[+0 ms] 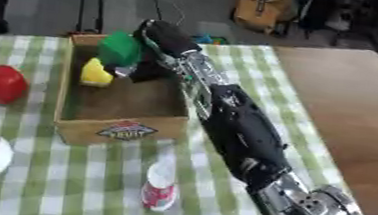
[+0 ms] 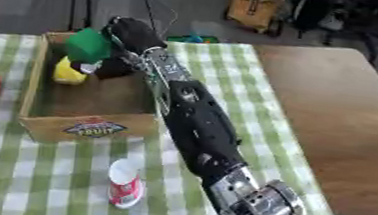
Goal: Pick up objects on the table and place them in the box.
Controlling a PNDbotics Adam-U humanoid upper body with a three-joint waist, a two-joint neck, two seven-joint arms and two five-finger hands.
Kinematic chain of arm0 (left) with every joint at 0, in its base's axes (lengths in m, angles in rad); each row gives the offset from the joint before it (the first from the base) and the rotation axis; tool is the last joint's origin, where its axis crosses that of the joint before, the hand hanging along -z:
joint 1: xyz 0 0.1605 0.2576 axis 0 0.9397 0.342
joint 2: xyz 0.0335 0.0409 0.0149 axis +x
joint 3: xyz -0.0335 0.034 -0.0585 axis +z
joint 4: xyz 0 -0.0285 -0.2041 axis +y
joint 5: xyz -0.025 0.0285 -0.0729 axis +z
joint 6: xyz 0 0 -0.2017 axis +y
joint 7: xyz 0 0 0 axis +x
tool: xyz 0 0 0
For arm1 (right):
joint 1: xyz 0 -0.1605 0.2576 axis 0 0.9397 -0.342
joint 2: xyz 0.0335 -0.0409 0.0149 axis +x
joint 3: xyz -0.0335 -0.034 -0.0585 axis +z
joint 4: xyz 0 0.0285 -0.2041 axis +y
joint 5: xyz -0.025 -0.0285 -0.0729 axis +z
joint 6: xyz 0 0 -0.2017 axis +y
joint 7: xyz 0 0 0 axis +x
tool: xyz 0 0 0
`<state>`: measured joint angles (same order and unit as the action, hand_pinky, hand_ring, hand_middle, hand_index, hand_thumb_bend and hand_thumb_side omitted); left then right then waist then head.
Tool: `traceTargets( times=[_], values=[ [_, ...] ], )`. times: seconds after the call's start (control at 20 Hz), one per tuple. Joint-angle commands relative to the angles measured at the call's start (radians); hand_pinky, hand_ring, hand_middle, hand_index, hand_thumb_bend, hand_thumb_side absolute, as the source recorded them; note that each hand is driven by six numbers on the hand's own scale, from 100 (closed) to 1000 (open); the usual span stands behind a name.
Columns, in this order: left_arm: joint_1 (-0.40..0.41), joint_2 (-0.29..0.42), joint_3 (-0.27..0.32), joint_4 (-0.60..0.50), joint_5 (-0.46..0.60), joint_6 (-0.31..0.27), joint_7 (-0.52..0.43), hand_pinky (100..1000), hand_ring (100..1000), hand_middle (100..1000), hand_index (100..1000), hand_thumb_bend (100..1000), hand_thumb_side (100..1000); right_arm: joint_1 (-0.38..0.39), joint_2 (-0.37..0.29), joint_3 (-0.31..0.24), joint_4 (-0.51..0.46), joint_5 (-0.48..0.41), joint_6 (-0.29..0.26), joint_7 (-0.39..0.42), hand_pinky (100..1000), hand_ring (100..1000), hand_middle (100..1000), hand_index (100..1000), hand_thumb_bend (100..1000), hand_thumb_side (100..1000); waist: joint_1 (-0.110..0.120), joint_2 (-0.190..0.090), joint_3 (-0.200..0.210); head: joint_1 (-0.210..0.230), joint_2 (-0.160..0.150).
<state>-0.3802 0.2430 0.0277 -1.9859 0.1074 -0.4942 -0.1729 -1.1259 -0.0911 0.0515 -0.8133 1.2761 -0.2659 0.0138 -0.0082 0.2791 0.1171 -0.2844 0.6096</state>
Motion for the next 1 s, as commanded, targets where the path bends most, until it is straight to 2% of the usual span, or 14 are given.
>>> traceTargets(
  times=[0.05,0.1,0.15,0.2,0.3,0.5,0.75,0.8,1.0],
  values=[
    [-0.015,0.003,-0.003,-0.014,0.005,0.001,-0.003,439,618,669,723,100,986,-0.024,-0.006,0.010,-0.035,0.029,-0.040,0.024,830,847,626,756,665,1000,0.004,-0.016,-0.001,-0.001,-0.008],
    [-0.015,0.003,-0.003,-0.014,0.005,0.001,-0.004,439,618,669,724,100,986,-0.025,-0.007,0.009,-0.036,0.038,-0.053,0.032,850,884,729,836,677,1000,0.004,-0.016,-0.002,-0.001,-0.007],
    [-0.015,0.003,-0.003,-0.014,0.005,0.001,-0.004,439,618,669,724,100,986,-0.026,-0.008,0.008,-0.037,0.047,-0.065,0.039,850,884,729,836,677,1000,0.004,-0.017,-0.002,-0.002,-0.007],
    [-0.016,0.003,-0.003,-0.014,0.005,0.001,-0.004,439,618,669,724,100,985,-0.027,-0.008,0.005,-0.037,0.055,-0.075,0.044,863,914,798,890,686,1000,0.004,-0.017,-0.003,-0.002,-0.007],
    [-0.016,0.003,-0.003,-0.014,0.005,0.001,-0.004,440,618,668,723,100,985,-0.027,-0.009,-0.001,-0.039,0.065,-0.087,0.050,869,924,825,912,696,1000,0.005,-0.017,-0.004,-0.002,-0.007],
    [-0.016,0.003,-0.002,-0.014,0.006,0.001,-0.003,440,618,668,723,100,983,-0.027,-0.006,-0.019,-0.056,0.051,-0.090,0.046,847,897,800,879,665,1000,0.007,-0.019,-0.007,0.001,-0.007],
    [-0.014,0.004,0.002,-0.014,0.005,-0.002,0.002,441,618,667,723,100,981,-0.042,-0.014,-0.076,-0.151,-0.014,-0.073,-0.003,812,856,771,839,604,1000,0.011,-0.021,-0.012,0.013,-0.002],
    [-0.012,0.004,0.003,-0.014,0.005,-0.001,0.003,441,618,667,723,100,981,-0.042,-0.019,-0.082,-0.173,-0.027,-0.069,-0.016,767,808,739,807,490,1000,0.013,-0.023,-0.015,0.023,0.003],
    [-0.006,0.004,0.012,-0.014,0.001,-0.003,0.014,442,620,669,723,100,980,-0.102,-0.082,-0.156,-0.263,-0.083,-0.058,-0.071,758,802,736,802,439,1000,0.020,-0.025,-0.032,0.084,0.013]
  ],
)
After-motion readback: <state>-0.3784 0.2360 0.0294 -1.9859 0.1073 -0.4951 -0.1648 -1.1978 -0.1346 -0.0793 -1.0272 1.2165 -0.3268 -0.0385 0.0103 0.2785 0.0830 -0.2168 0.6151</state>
